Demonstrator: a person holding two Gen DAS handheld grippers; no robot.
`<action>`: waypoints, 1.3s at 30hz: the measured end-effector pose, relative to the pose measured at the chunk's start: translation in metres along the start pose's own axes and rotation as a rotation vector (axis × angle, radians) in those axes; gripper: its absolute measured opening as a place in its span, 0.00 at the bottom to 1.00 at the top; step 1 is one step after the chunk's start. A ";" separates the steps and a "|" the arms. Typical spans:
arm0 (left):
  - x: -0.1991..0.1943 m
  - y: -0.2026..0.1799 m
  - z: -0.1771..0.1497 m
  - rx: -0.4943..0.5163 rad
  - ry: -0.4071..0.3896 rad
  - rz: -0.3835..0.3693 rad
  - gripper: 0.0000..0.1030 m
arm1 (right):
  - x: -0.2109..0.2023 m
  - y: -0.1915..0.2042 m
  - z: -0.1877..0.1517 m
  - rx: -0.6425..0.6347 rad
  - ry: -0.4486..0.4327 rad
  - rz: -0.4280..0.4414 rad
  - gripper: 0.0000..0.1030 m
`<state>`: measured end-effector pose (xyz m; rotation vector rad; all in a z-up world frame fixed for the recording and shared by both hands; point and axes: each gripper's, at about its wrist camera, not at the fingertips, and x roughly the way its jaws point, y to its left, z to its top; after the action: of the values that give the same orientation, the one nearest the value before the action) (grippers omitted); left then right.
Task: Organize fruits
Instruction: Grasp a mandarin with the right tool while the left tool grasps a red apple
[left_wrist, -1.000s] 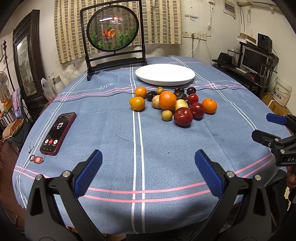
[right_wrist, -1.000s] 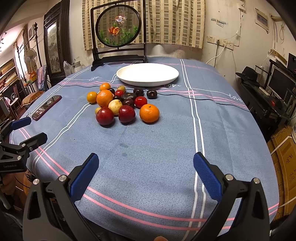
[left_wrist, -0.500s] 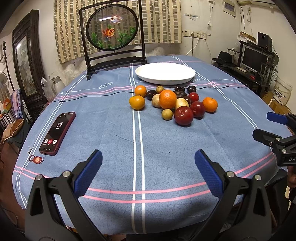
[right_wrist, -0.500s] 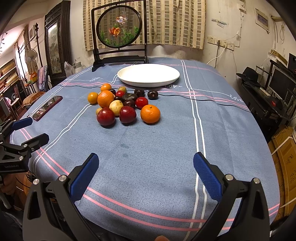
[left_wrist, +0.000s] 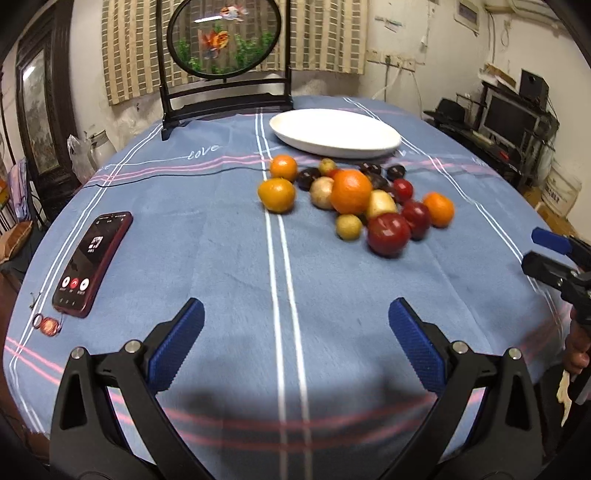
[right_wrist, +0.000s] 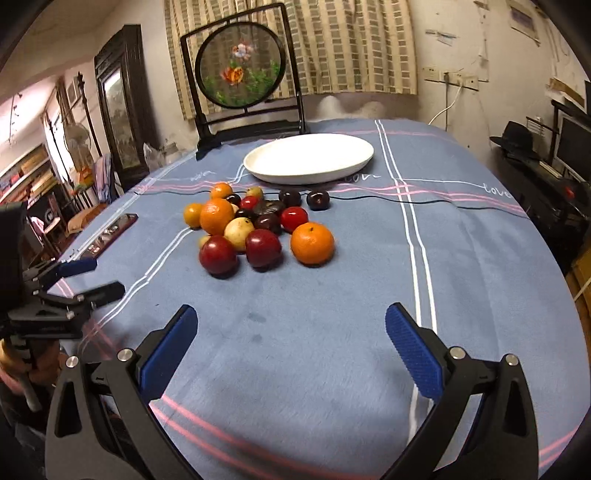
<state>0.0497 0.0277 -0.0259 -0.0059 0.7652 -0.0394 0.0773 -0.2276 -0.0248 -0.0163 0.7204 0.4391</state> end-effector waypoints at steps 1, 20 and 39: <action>0.004 0.003 0.003 -0.007 0.000 -0.011 0.98 | 0.004 0.000 0.005 -0.014 0.008 0.000 0.93; 0.044 -0.034 0.034 0.142 -0.005 -0.292 0.98 | 0.128 -0.022 0.060 -0.138 0.309 0.097 0.49; 0.092 -0.070 0.050 0.188 0.166 -0.341 0.52 | 0.124 -0.038 0.060 -0.057 0.278 0.165 0.44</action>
<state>0.1479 -0.0464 -0.0525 0.0462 0.9172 -0.4405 0.2127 -0.2046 -0.0644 -0.0728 0.9874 0.6225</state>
